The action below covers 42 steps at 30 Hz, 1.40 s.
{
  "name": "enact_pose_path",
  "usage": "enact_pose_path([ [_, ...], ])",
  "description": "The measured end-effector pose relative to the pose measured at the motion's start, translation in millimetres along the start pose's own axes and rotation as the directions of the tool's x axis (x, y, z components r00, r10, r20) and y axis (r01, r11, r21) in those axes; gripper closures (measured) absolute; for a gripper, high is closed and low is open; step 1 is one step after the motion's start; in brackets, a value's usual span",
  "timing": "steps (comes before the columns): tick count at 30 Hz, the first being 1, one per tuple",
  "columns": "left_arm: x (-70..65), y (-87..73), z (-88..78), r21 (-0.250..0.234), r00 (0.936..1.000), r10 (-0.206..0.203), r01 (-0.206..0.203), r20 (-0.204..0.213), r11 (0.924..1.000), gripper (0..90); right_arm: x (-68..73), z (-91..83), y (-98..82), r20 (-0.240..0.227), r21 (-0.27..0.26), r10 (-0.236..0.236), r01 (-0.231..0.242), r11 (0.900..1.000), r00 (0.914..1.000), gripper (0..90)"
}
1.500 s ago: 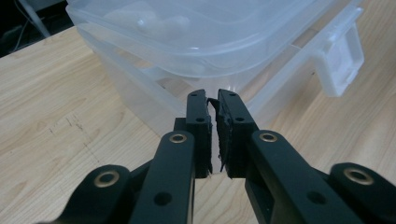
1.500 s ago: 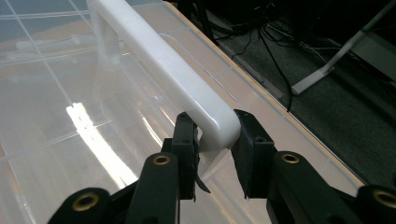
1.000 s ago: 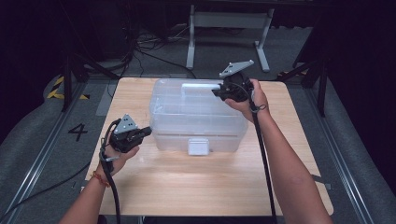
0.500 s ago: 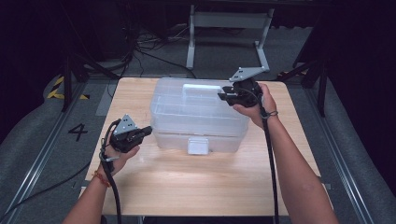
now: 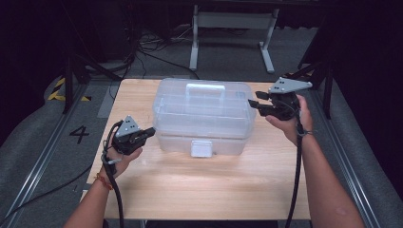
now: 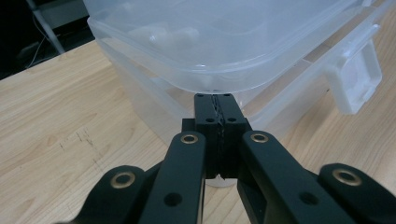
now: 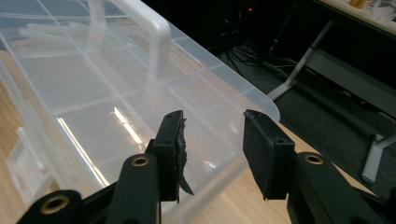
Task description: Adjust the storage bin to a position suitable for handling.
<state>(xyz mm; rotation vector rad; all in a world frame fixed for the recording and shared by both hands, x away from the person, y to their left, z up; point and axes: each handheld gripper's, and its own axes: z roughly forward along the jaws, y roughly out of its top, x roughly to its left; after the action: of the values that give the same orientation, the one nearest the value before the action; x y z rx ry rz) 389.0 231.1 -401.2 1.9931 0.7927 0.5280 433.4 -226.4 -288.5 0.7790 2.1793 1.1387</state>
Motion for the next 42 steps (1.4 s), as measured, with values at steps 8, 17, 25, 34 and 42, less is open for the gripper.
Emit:
enact_pose_path([
  [8,1.0,5.0,-1.5,0.002,1.0,0.004,-0.004,-0.001,1.0,89.7,-3.1,-15.1,-32.2,0.011,-0.004,0.019,-0.019,1.0,0.9998,58.6],
  [17,1.8,11.3,-2.0,-0.01,1.0,-0.004,0.004,0.001,0.9999,89.7,3.0,-16.8,-68.5,0.002,0.015,0.03,-0.03,0.999,0.9996,57.9],
  [25,-0.9,18.4,1.0,-0.007,0.9998,0.019,-0.019,-0.002,0.9998,89.8,14.5,-4.2,-91.2,-0.025,0.04,0.01,-0.009,0.999,0.9996,54.2],
  [34,1.0,23.7,-0.2,-0.007,0.9998,0.019,-0.019,0.0,0.9998,89.7,23.1,11.5,-94.9,-0.036,0.037,0.008,-0.006,0.999,0.9993,49.0],
  [42,1.4,21.0,0.6,-0.02,0.9999,0.017,-0.017,-0.001,0.9997,88.7,24.1,18.1,-90.7,-0.002,-0.011,0.011,-0.011,1.0,0.9999,47.4],
])
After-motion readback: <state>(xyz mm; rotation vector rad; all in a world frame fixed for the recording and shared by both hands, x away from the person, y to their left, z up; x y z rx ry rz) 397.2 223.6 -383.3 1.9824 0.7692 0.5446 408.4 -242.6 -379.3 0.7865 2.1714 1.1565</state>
